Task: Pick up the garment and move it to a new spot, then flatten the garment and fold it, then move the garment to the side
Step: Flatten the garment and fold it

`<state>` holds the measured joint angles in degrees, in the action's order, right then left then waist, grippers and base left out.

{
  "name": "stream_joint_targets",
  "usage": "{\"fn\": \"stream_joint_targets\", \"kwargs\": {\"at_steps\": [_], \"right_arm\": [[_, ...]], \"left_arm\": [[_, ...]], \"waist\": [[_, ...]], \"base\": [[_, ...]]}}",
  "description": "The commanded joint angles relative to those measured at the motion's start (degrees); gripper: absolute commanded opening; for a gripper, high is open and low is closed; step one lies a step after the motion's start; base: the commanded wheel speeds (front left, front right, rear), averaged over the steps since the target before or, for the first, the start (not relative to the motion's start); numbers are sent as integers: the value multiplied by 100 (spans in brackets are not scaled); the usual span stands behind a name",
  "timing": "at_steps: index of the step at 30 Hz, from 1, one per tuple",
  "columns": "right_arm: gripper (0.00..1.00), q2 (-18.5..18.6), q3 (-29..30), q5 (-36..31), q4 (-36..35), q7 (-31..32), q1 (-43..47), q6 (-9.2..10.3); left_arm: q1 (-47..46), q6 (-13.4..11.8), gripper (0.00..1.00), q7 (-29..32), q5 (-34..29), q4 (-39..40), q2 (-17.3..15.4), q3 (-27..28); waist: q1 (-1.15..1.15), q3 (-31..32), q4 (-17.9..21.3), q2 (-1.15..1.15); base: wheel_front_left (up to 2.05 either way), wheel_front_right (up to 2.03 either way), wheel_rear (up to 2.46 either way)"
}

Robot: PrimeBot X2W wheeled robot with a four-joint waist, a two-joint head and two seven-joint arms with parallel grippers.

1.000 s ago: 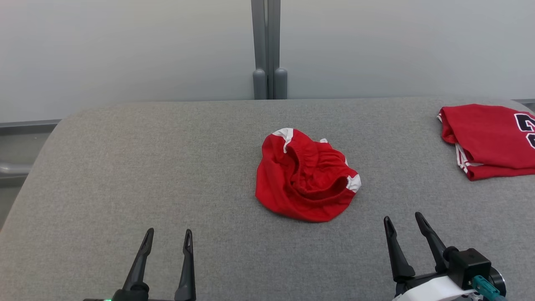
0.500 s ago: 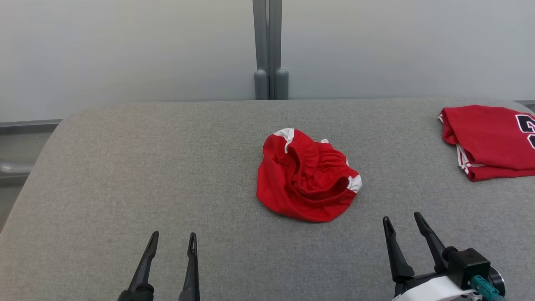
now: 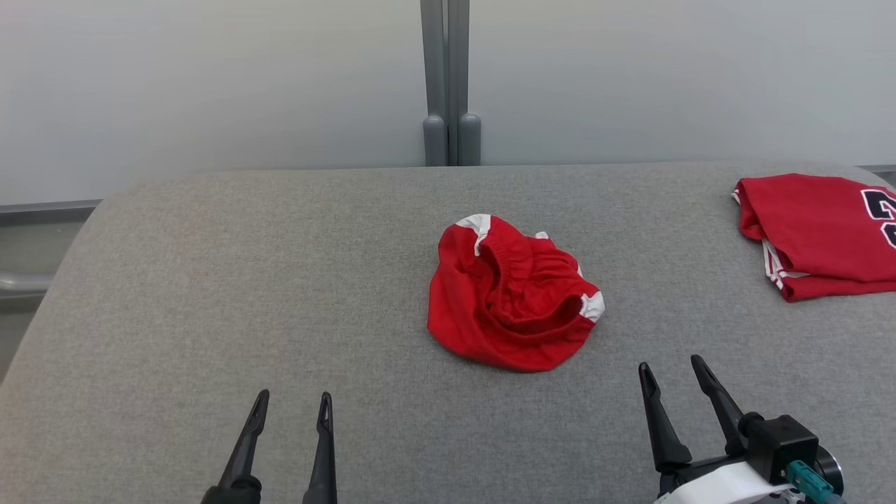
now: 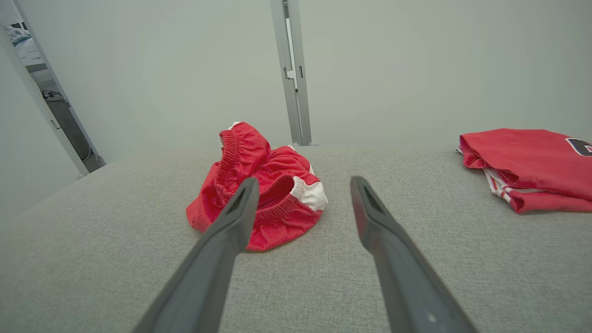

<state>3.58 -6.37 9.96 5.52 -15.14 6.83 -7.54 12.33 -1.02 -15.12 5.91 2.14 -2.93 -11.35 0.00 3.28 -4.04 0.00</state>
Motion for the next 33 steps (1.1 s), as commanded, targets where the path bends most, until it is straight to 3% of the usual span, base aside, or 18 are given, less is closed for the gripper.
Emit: {"fn": "stream_joint_targets", "kwargs": {"at_steps": [1, 6, 15, 19, 21, 23, 33], "right_arm": [[100, 2, -5, 14, 11, 1, -19, 11], [100, 3, 22, 25, -19, 1, -31, 11], [100, 110, 118, -72, -40, 1, -146, 11], [100, 134, 145, -67, -144, 1, -272, 11], [100, 155, 174, -101, -225, 1, -510, 11], [100, 147, 179, -110, -288, 1, -690, 11], [100, 81, 238, -88, -344, 1, -933, 12]], "left_arm": [[-25, 39, 100, 0, -34, -35, 4, -8], [-177, 223, 100, 0, -61, -275, 4, -157], [-1075, 706, 100, 0, 290, -1272, -1, -1040], [-1751, 786, 100, 1, 486, -1738, -2, -1494], [-2765, 844, 100, 0, 924, -2246, -6, -2242], [-3372, 849, 100, 14, 1225, -2467, -7, -2650], [-4377, 846, 100, 413, 1804, -2967, -9, -3385]], "waist": [[0, -13, 13, 0], [0, -90, 73, 0], [0, -416, 352, 0], [0, -741, 521, 0], [0, -1194, 773, 0], [0, -1488, 965, 0], [0, -1969, 1298, 0]], "base": [[0, 0, 0], [0, 0, 0], [0, 0, 0], [0, 0, 0], [0, 0, 0], [0, 0, 0], [0, 0, 0]]}}
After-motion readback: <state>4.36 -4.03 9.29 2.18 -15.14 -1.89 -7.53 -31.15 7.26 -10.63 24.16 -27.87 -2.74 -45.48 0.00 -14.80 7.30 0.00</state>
